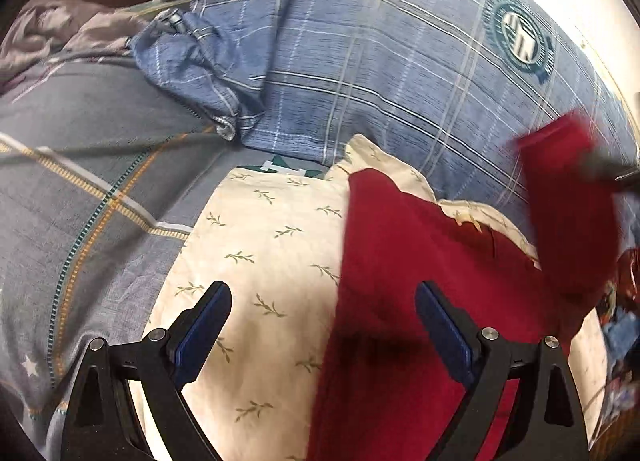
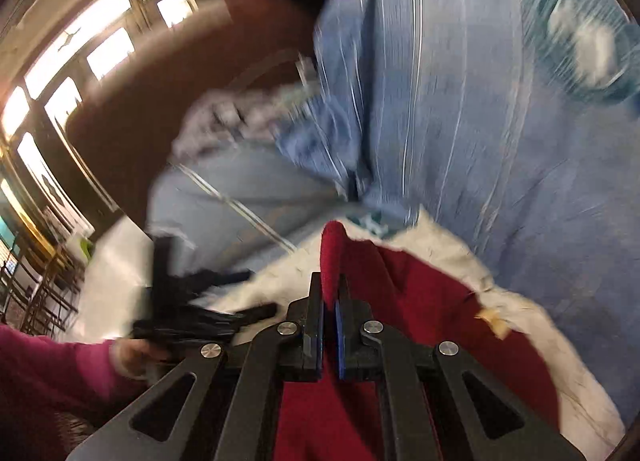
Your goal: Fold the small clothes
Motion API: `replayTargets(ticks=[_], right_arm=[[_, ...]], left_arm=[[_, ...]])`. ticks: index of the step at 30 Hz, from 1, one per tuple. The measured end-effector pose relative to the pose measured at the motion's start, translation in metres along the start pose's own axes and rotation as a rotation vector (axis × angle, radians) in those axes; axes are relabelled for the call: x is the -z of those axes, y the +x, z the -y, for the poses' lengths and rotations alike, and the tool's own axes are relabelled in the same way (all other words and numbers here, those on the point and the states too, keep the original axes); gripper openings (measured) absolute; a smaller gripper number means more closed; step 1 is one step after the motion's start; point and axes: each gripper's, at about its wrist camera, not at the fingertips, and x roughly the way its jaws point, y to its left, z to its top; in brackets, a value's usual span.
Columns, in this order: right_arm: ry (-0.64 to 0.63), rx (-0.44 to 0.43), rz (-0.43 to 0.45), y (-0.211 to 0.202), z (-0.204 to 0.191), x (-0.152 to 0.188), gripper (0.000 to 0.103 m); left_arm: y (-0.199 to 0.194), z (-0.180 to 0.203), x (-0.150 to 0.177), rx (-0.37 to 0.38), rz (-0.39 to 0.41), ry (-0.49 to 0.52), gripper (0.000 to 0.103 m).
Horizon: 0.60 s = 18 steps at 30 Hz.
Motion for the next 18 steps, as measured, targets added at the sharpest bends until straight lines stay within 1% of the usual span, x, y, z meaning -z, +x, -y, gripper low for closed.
replayTargets(ticks=[1, 2, 3, 4, 5, 6, 7, 8, 10, 11, 13, 15, 16, 18], right_arm=[[0.014, 0.014, -0.026, 0.020, 0.005, 0.001, 0.009], [0.038, 0.062, -0.058, 0.043, 0.018, 0.002, 0.010], [0.070, 0.115, -0.075, 0.058, 0.030, 0.005, 0.011], [0.115, 0.145, -0.076, 0.066, 0.040, 0.006, 0.011], [0.171, 0.167, -0.056, 0.066, 0.053, 0.009, 0.018], [0.205, 0.183, -0.033, 0.059, 0.060, 0.014, 0.030], [0.230, 0.192, -0.007, 0.048, 0.063, 0.018, 0.034], [0.238, 0.192, 0.017, 0.036, 0.064, 0.020, 0.041], [0.217, 0.200, 0.054, 0.006, 0.060, 0.031, 0.048], [0.199, 0.224, 0.057, -0.006, 0.055, 0.038, 0.053], [0.179, 0.267, 0.065, -0.033, 0.050, 0.053, 0.055], [0.198, 0.268, 0.087, -0.054, 0.046, 0.070, 0.059], [0.217, 0.269, 0.100, -0.064, 0.043, 0.079, 0.060], [0.267, 0.260, 0.120, -0.083, 0.044, 0.106, 0.060]], left_arm=[[0.003, -0.001, -0.001, 0.000, -0.006, -0.003, 0.093], [0.007, -0.002, -0.002, -0.004, -0.012, -0.005, 0.093], [0.011, -0.002, -0.004, -0.014, -0.021, -0.006, 0.093], [0.014, -0.002, -0.006, -0.017, -0.027, -0.007, 0.093], [0.017, -0.001, -0.007, -0.014, -0.033, -0.009, 0.093], [0.018, 0.000, -0.009, -0.006, -0.034, -0.011, 0.093], [0.018, 0.001, -0.009, -0.001, -0.032, -0.011, 0.093], [0.018, 0.003, -0.010, 0.005, -0.029, -0.009, 0.093], [0.020, 0.006, -0.011, 0.013, -0.024, 0.008, 0.093], [0.020, 0.007, -0.011, 0.009, -0.025, 0.018, 0.093], [0.022, 0.009, -0.009, 0.001, -0.029, 0.035, 0.093], [0.022, 0.014, -0.006, 0.017, -0.032, 0.045, 0.093], [0.021, 0.016, -0.004, 0.033, -0.028, 0.049, 0.093], [0.021, 0.025, -0.002, 0.095, -0.016, 0.074, 0.093]])
